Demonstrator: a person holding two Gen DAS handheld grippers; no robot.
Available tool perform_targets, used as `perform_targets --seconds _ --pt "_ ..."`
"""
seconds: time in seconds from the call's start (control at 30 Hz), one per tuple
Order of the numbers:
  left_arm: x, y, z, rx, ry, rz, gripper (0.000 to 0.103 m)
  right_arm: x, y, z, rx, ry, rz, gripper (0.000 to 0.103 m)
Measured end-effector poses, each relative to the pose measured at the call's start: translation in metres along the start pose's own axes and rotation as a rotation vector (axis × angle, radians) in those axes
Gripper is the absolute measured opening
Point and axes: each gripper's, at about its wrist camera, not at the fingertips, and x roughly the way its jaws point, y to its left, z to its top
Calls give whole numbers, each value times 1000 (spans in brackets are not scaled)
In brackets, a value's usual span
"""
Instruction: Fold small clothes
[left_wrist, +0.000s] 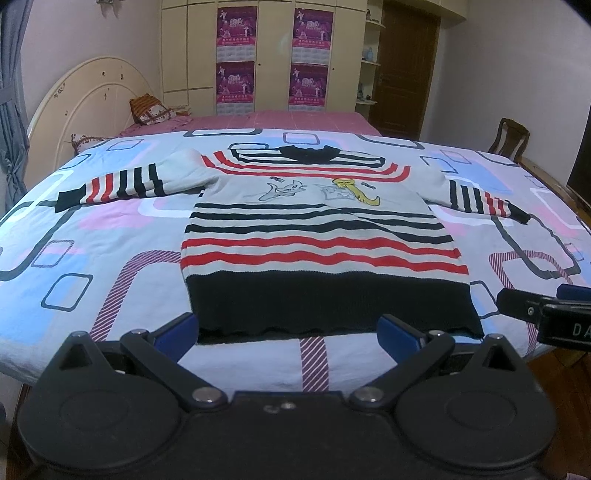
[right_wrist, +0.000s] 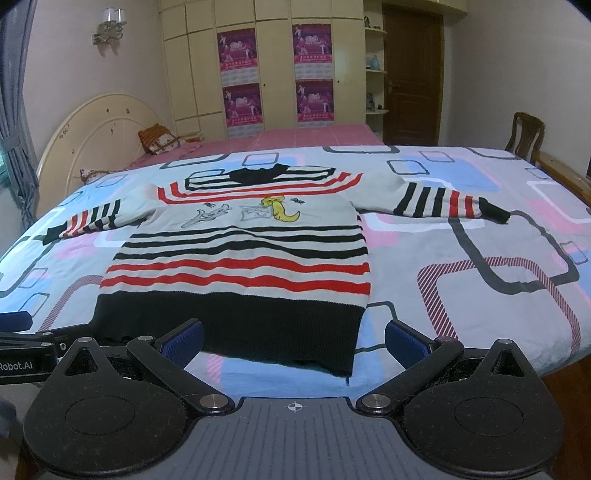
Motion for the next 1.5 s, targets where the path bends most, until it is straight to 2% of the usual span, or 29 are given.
perform_targets --seconds 1.5 --pt "4 2 -2 -18 9 -2 103 3 -2 -2 -7 5 -1 103"
